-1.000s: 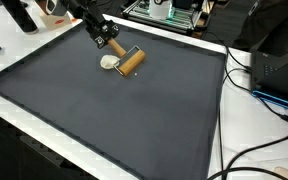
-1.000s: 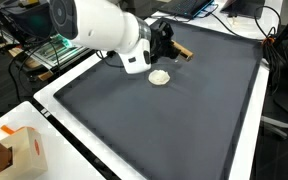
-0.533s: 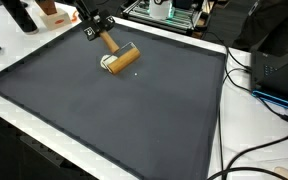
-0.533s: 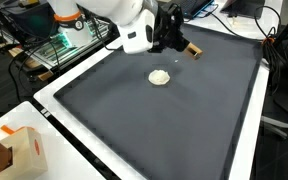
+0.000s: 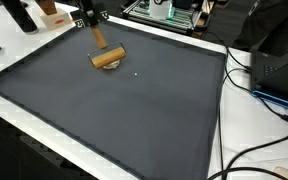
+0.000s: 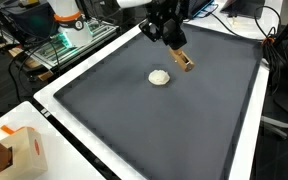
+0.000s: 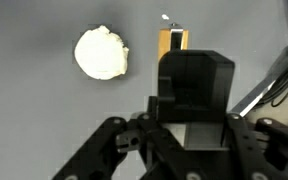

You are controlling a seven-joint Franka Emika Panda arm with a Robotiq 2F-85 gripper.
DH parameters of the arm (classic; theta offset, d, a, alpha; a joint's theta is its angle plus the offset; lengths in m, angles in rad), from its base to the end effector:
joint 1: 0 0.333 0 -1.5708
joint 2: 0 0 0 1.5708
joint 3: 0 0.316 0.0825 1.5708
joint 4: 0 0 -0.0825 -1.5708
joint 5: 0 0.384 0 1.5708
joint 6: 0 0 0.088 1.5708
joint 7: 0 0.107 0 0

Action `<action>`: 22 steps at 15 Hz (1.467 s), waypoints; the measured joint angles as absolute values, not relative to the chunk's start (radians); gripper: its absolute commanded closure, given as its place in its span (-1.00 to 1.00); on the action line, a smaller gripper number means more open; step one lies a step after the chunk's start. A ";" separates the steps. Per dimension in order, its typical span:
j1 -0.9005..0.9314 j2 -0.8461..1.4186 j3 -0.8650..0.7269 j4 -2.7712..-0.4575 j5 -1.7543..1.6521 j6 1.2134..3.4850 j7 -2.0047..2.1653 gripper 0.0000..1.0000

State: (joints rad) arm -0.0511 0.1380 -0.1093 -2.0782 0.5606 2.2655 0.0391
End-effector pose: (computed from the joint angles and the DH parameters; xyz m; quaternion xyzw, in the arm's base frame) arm 0.5720 -0.0774 0.3705 -0.9405 0.2660 -0.0379 0.2078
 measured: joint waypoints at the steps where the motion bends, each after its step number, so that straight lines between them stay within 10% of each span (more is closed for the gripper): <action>1: -0.043 0.128 -0.108 -2.079 0.484 2.267 0.117 0.52; 22: 0.072 0.220 -0.058 -1.947 -0.458 1.933 0.939 0.52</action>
State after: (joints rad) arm 0.0725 0.2203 -0.0578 -1.9470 -0.4575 1.9329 0.9387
